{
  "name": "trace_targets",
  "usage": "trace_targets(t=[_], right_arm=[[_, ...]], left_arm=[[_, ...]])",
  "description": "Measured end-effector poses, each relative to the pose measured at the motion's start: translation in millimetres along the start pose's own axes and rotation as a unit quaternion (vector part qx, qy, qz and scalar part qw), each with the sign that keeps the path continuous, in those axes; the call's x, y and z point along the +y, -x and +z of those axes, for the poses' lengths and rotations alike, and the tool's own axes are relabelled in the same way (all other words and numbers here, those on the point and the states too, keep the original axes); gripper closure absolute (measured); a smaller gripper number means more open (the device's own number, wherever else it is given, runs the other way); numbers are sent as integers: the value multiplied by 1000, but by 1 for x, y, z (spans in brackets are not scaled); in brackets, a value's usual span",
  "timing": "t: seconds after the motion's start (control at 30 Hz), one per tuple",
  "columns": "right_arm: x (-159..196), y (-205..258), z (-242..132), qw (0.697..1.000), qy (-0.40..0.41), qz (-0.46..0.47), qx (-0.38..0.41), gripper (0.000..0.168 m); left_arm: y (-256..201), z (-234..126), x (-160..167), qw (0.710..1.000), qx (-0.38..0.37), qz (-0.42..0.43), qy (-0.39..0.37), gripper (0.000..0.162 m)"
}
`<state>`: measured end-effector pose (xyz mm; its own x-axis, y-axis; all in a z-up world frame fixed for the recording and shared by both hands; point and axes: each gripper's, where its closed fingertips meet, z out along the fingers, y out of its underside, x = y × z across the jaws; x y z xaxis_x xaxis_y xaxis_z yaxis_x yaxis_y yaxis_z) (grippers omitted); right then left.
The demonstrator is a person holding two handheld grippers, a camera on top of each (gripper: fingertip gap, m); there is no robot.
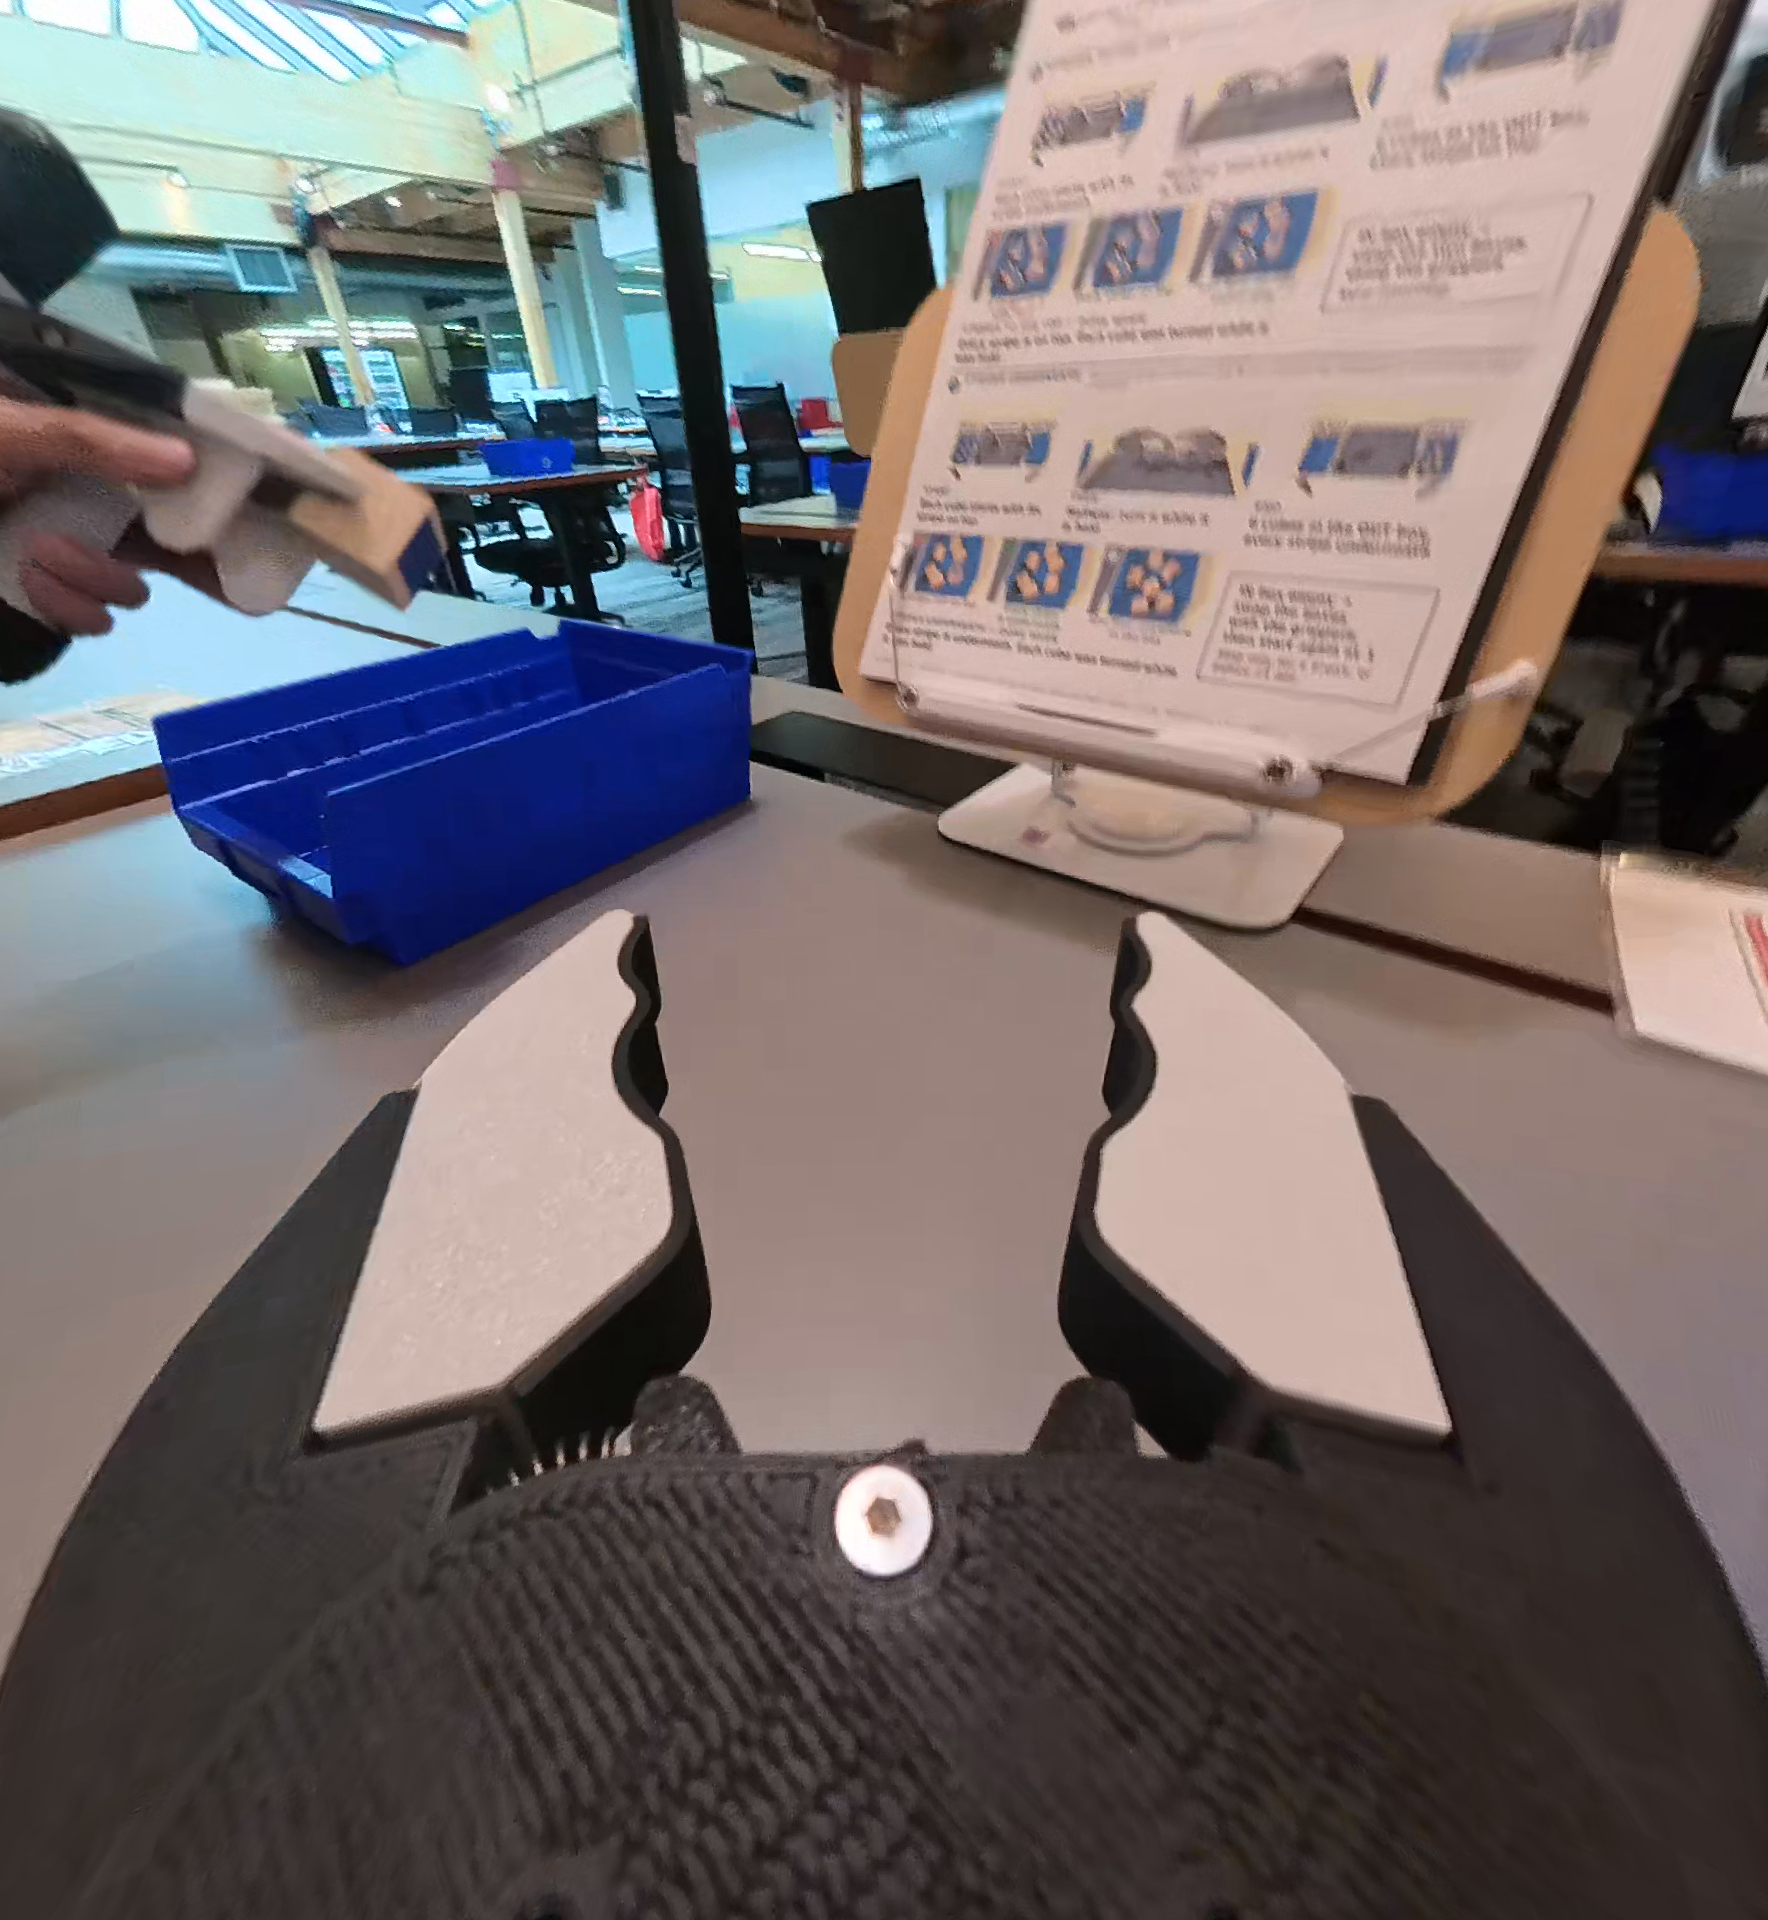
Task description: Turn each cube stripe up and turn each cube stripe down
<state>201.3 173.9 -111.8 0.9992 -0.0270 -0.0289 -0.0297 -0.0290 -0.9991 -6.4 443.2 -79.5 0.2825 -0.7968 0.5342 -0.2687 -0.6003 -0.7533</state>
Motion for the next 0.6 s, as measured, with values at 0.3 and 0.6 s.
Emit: trace_targets(t=[0.3, 0.6], right_arm=[[-51, 82, 27, 957, -110, -219, -154, 80], [-68, 124, 13, 899, -169, -314, -255, 91]], left_arm=[[-142, 29, 39, 954, 300, -11, -10, 118], [-221, 53, 92, 871, 487, -60, 30, 118]])
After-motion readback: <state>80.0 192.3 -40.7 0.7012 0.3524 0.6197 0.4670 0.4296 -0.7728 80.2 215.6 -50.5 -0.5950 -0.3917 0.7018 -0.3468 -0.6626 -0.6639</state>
